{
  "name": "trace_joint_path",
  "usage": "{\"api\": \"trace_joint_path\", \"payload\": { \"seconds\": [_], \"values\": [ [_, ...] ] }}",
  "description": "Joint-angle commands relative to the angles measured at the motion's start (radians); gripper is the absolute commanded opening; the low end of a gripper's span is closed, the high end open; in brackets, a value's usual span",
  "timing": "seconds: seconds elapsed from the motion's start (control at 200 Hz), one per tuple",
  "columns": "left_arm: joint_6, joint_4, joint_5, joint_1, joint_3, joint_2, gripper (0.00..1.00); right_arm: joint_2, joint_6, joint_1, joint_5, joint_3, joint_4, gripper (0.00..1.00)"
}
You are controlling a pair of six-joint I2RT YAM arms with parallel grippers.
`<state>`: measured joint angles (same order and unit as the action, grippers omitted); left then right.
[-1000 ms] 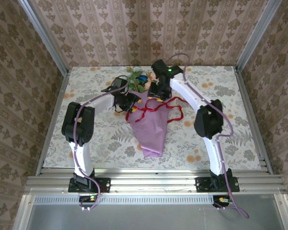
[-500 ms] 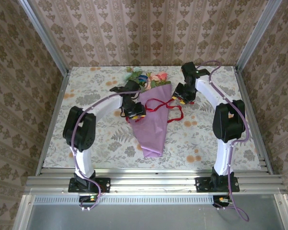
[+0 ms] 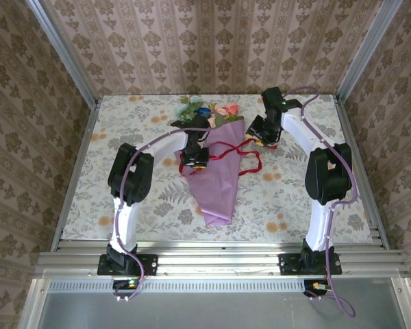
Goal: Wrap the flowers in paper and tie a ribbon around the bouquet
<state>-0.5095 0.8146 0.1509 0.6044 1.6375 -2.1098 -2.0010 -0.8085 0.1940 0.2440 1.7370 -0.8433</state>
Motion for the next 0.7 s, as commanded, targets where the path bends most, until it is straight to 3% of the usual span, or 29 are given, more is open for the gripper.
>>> {"api": "trace_joint_path", "payload": {
  "seconds": [0.0,0.41,0.695],
  "values": [
    [0.009,0.004,-0.013,0.006,-0.014,0.049,0.02,-0.049,-0.043,-0.003,0.004,0.03,0.037,0.4],
    [-0.064,-0.033,0.05,-0.018,-0.172,0.262,0.0,-0.195,-0.227,0.016,-0.021,0.05,0.139,0.42],
    [-0.117,-0.092,0.115,-0.048,-0.255,0.33,0.0,-0.27,-0.35,0.031,-0.022,0.038,0.235,0.43]
  ]
}}
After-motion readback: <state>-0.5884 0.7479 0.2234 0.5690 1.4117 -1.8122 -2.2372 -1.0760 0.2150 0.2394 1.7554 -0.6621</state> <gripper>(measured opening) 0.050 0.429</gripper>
